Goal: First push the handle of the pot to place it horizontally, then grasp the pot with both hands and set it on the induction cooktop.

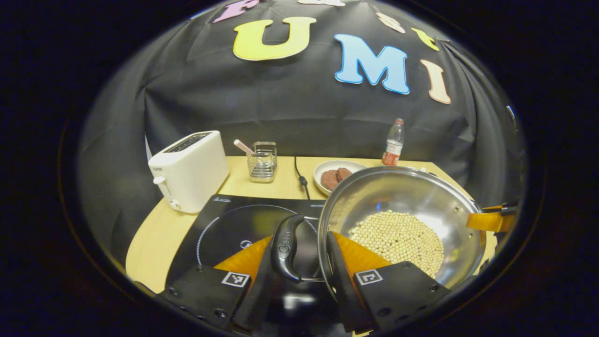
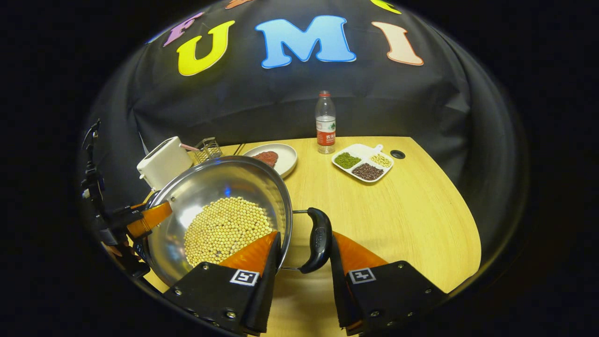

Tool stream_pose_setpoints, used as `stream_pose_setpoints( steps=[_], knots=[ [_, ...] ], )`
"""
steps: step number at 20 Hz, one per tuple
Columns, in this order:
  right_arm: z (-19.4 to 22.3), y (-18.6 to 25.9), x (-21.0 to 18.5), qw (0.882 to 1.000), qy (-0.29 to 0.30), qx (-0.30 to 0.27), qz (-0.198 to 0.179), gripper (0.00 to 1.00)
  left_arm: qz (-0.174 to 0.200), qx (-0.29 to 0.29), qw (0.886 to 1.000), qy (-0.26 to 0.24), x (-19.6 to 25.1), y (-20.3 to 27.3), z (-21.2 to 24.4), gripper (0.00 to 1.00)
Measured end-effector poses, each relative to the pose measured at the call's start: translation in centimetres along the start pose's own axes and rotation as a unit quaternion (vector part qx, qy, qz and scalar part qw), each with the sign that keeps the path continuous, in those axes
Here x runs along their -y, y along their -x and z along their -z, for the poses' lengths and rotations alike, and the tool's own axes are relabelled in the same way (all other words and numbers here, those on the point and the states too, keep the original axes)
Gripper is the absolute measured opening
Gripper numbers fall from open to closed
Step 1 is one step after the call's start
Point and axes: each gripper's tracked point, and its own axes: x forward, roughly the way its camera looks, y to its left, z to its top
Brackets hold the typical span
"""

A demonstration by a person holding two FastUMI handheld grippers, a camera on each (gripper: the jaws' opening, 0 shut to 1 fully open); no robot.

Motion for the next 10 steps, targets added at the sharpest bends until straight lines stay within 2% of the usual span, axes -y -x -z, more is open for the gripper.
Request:
stream_pose_setpoints(
  steps=[5, 7, 10],
  knots=[
    [-0.2, -1.1, -4.2, 1.000, -0.003, 0.007, 0.002, 0.55, 0.002, 0.006, 1.000, -0.001, -4.9, -0.3, -0.6, 0.63],
    [-0.3, -1.7, -5.8, 1.000, -0.007, 0.010, 0.002, 0.55, 0.004, 0.006, 1.000, -0.003, -6.7, -0.7, -0.6, 0.71],
    [-0.2, -2.1, -8.5, 1.000, -0.011, 0.010, 0.003, 0.55, 0.005, 0.002, 1.000, -0.005, -9.3, -1.3, -0.7, 0.63]
  ],
)
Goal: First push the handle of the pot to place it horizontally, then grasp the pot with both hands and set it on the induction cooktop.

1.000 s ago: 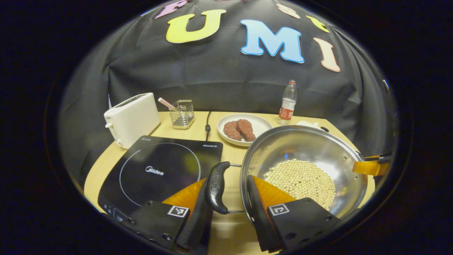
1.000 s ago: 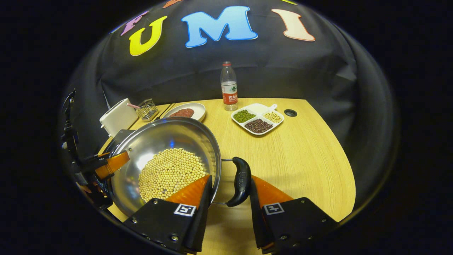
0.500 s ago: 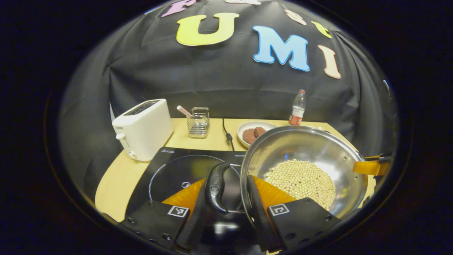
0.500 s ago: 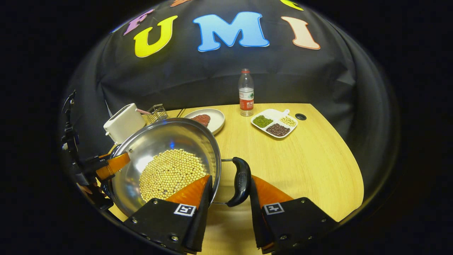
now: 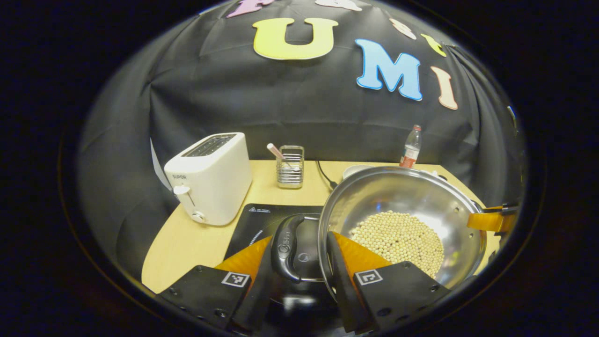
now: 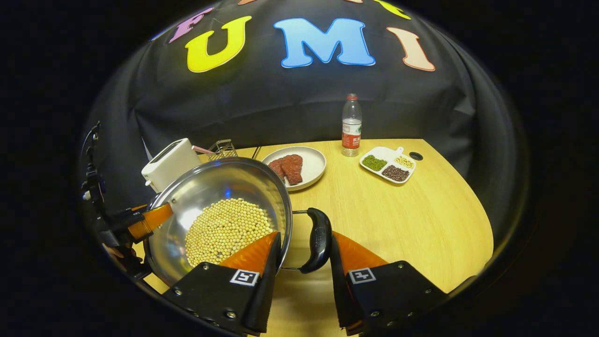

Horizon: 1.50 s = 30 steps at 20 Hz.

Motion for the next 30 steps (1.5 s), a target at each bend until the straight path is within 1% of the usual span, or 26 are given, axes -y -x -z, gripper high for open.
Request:
stream_pose_setpoints(
  steps=[1, 2, 4, 7, 8, 11, 14, 16, 17, 20, 21, 22, 23, 24, 25, 26, 27, 28, 30],
  knots=[
    [0.1, -0.3, -0.8, 1.000, -0.002, -0.001, 0.000, 0.55, 0.000, -0.001, 1.000, -0.001, -0.9, -0.2, 0.0, 0.71],
    [0.3, -0.6, -1.5, 1.000, -0.004, -0.002, -0.001, 0.55, -0.002, -0.001, 1.000, -0.003, -1.7, -0.3, -0.1, 0.63],
    [0.3, -1.2, -3.1, 1.000, -0.002, -0.004, -0.002, 0.55, -0.004, -0.002, 1.000, -0.004, -3.4, -0.7, 0.0, 0.67],
    [0.3, -2.2, -5.4, 1.000, 0.001, -0.004, -0.004, 0.55, -0.008, -0.008, 1.000, -0.001, -6.1, -1.2, 0.3, 0.68],
    [0.4, -2.5, -6.2, 1.000, 0.000, -0.005, -0.006, 0.55, -0.010, -0.011, 1.000, 0.000, -7.0, -1.3, 0.4, 0.68],
    [-0.1, -3.2, -8.2, 1.000, 0.007, 0.000, -0.009, 0.55, -0.017, -0.011, 1.000, 0.001, -9.2, -1.7, 0.3, 0.63],
    [-0.1, -3.9, -9.8, 1.000, 0.011, 0.000, -0.013, 0.55, -0.025, -0.012, 1.000, 0.003, -10.9, -1.9, 0.4, 0.63],
    [0.0, -4.3, -10.5, 1.000, 0.013, -0.002, -0.014, 0.55, -0.027, -0.015, 1.000, 0.002, -11.6, -2.2, 0.6, 0.63],
    [0.1, -4.5, -10.7, 1.000, 0.013, -0.004, -0.015, 0.55, -0.028, -0.017, 0.999, 0.003, -11.9, -2.3, 0.7, 0.68],
    [0.1, -4.7, -11.0, 1.000, 0.008, -0.003, -0.016, 0.55, -0.029, -0.012, 1.000, 0.001, -12.2, -2.5, 0.6, 0.68],
    [0.1, -4.6, -11.0, 1.000, 0.006, -0.004, -0.017, 0.55, -0.030, -0.013, 0.999, 0.000, -12.3, -2.6, 0.6, 0.64],
    [0.2, -4.7, -11.0, 1.000, 0.003, -0.005, -0.018, 0.55, -0.033, -0.013, 0.999, 0.001, -12.3, -2.6, 0.7, 0.68],
    [0.1, -4.7, -11.0, 1.000, -0.001, -0.006, -0.020, 0.55, -0.035, -0.014, 0.999, 0.001, -12.3, -2.8, 0.7, 0.65],
    [0.3, -4.7, -10.9, 1.000, -0.003, -0.006, -0.021, 0.55, -0.037, -0.011, 0.999, -0.001, -12.3, -2.7, 0.7, 0.66],
    [0.4, -4.7, -10.9, 1.000, -0.005, -0.007, -0.023, 0.55, -0.040, -0.009, 0.999, -0.006, -12.3, -2.6, 0.7, 0.71],
    [0.4, -4.7, -11.0, 1.000, -0.005, -0.006, -0.025, 0.57, -0.044, -0.007, 0.999, -0.011, -12.4, -2.5, 0.7, 0.68],
    [0.4, -4.7, -11.2, 1.000, -0.001, -0.004, -0.031, 0.60, -0.049, 0.001, 0.999, -0.019, -12.4, -2.5, 0.4, 0.77],
    [0.0, -4.5, -11.2, 0.999, 0.006, 0.009, -0.034, 0.63, -0.054, 0.006, 0.998, -0.028, -12.4, -2.5, 0.2, 0.78],
    [-0.8, -4.3, -11.4, 0.999, 0.011, 0.024, -0.036, 0.94, -0.067, 0.003, 0.997, -0.034, -12.5, -2.6, 0.4, 1.00]
  ],
)
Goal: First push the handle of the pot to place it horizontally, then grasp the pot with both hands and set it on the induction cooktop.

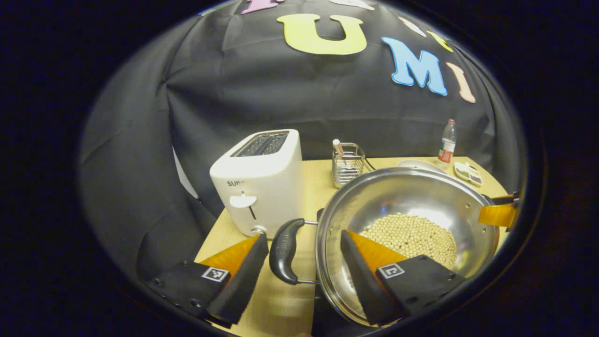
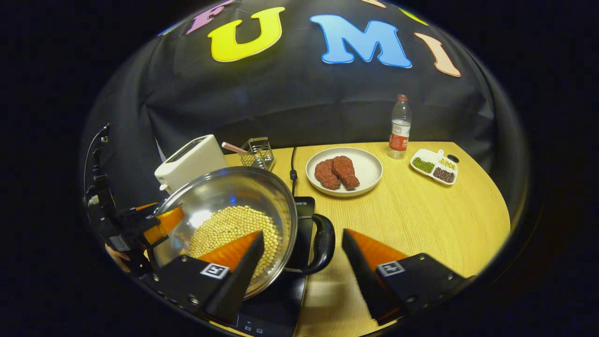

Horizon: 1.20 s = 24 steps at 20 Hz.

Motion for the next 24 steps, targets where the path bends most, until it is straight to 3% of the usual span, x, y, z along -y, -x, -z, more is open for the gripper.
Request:
stream_pose_setpoints(
  steps=[1, 2, 7, 13, 19, 24],
  knots=[
    [-0.2, 0.0, 0.0, 1.000, 0.000, 0.004, -0.001, 0.96, -0.004, -0.002, 1.000, 0.002, 0.0, 0.0, 0.0, 0.91],
    [-0.2, 0.0, 0.0, 1.000, -0.001, 0.004, -0.002, 0.96, -0.007, -0.001, 1.000, 0.004, -0.1, 0.1, 0.0, 0.97],
    [-0.7, 0.1, 0.5, 1.000, -0.005, 0.010, -0.002, 0.99, -0.021, 0.016, 1.000, -0.005, -0.6, 0.4, -1.0, 0.97],
    [-5.7, 4.0, 3.0, 0.996, -0.018, 0.087, 0.009, 0.98, -0.016, 0.078, 0.997, -0.014, 0.8, 3.8, -5.7, 1.00],
    [-9.2, 11.1, 9.6, 0.987, 0.019, 0.159, 0.034, 0.98, -0.005, 0.175, 0.985, -0.004, 6.6, 11.5, -13.4, 0.97],
    [-10.0, 18.2, 15.4, 0.978, 0.042, 0.203, 0.037, 0.98, -0.001, 0.222, 0.975, 0.019, 13.4, 18.7, -15.9, 0.97]
  ],
)
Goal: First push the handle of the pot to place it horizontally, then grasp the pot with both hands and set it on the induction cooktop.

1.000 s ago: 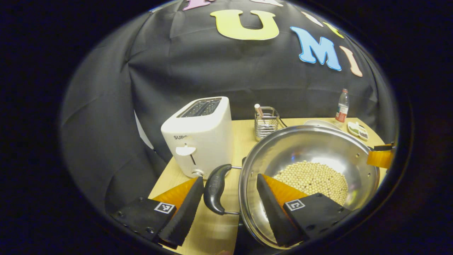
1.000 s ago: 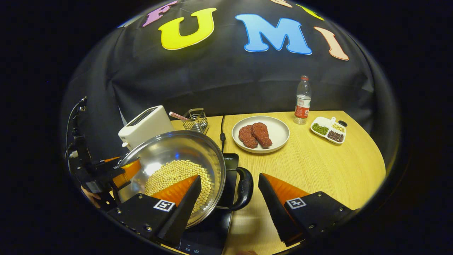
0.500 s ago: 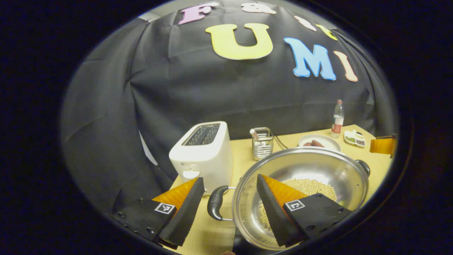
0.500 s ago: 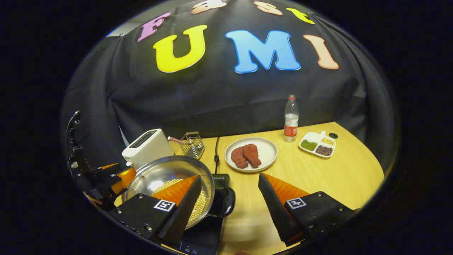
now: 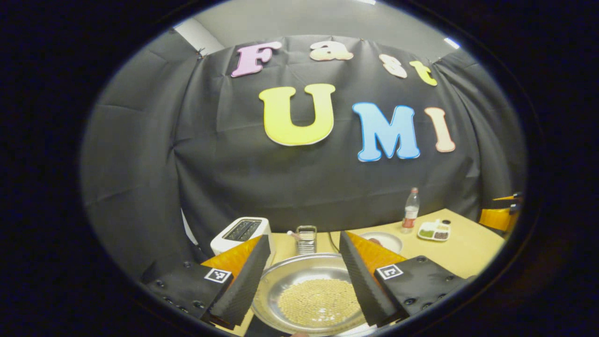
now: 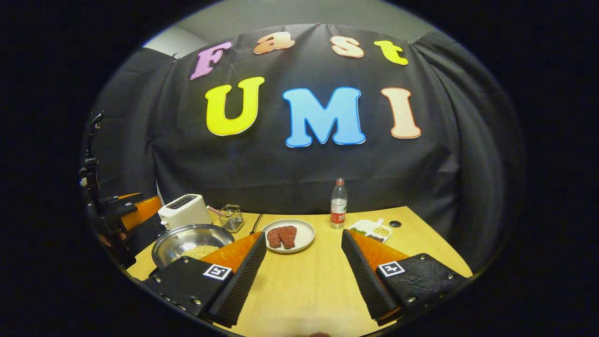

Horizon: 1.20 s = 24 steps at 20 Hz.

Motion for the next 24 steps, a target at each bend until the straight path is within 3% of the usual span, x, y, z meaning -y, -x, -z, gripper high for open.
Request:
stream_pose_setpoints(
  steps=[3, 4, 8, 10, 12, 13, 14, 24],
  knots=[
    [-0.9, 3.7, 3.6, 1.000, 0.009, 0.021, -0.002, 0.98, 0.004, 0.017, 1.000, 0.012, 4.8, 4.0, -1.7, 0.90],
    [-1.0, 4.8, 4.8, 1.000, 0.011, 0.026, -0.003, 0.98, 0.007, 0.021, 1.000, 0.016, 6.3, 5.3, -2.2, 1.00],
    [-1.4, 9.2, 7.9, 0.999, 0.012, 0.047, -0.007, 0.98, 0.005, 0.044, 0.999, 0.014, 10.8, 10.3, -3.9, 1.00],
    [-1.3, 11.2, 9.1, 0.999, 0.016, 0.048, -0.008, 0.98, 0.011, 0.051, 0.998, 0.022, 13.0, 12.6, -4.5, 0.90],
    [-1.9, 13.0, 9.7, 0.998, 0.013, 0.059, -0.006, 0.98, 0.020, 0.055, 0.998, 0.023, 14.5, 14.6, -5.1, 0.90],
    [-2.2, 13.7, 10.0, 0.998, 0.010, 0.066, -0.003, 0.98, 0.024, 0.058, 0.998, 0.022, 14.9, 15.6, -5.5, 0.90],
    [-2.4, 14.3, 10.1, 0.997, 0.008, 0.072, 0.001, 0.98, 0.028, 0.060, 0.998, 0.019, 15.1, 16.3, -5.9, 1.00],
    [-4.1, 17.9, 9.4, 0.994, -0.011, 0.106, 0.033, 0.98, 0.033, 0.094, 0.995, -0.001, 13.0, 20.0, -8.6, 0.97]
  ],
)
